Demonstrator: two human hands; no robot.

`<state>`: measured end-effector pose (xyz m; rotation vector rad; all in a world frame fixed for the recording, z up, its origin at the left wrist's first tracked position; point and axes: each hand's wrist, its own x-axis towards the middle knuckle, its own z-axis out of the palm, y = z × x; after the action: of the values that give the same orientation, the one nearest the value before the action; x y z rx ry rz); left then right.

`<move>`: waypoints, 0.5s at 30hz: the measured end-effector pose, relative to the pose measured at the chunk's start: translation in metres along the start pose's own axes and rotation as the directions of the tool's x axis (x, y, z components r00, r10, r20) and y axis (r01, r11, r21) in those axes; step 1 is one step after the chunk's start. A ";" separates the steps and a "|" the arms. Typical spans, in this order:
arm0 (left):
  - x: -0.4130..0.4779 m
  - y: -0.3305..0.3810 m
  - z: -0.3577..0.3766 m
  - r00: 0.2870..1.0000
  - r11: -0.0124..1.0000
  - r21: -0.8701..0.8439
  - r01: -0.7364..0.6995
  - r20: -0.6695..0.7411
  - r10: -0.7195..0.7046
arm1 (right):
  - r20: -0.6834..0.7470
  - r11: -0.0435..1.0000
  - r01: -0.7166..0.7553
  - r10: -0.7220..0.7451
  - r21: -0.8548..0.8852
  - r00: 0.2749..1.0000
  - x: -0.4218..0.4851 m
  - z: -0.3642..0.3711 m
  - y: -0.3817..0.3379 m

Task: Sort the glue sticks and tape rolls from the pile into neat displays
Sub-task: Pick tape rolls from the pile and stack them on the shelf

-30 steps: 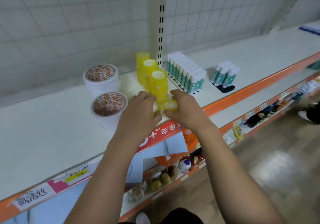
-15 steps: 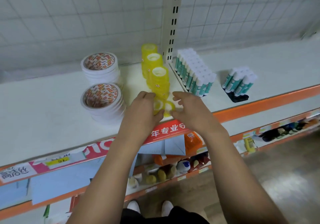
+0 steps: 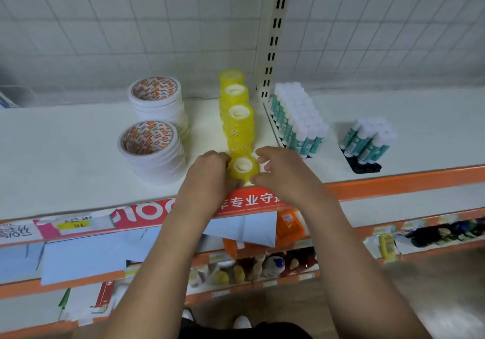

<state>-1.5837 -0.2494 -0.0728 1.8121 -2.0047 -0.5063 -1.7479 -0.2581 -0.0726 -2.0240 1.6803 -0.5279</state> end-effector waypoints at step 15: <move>0.010 0.003 0.001 1.000 0.999 0.048 -0.005 0.000 0.005 | -0.035 0.998 0.041 -0.039 0.056 0.999 0.013 0.006 -0.008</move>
<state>-1.5877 -0.2591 -0.0718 1.8340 -2.0373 -0.4600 -1.7361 -0.2695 -0.0731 -2.0222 1.6289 -0.6204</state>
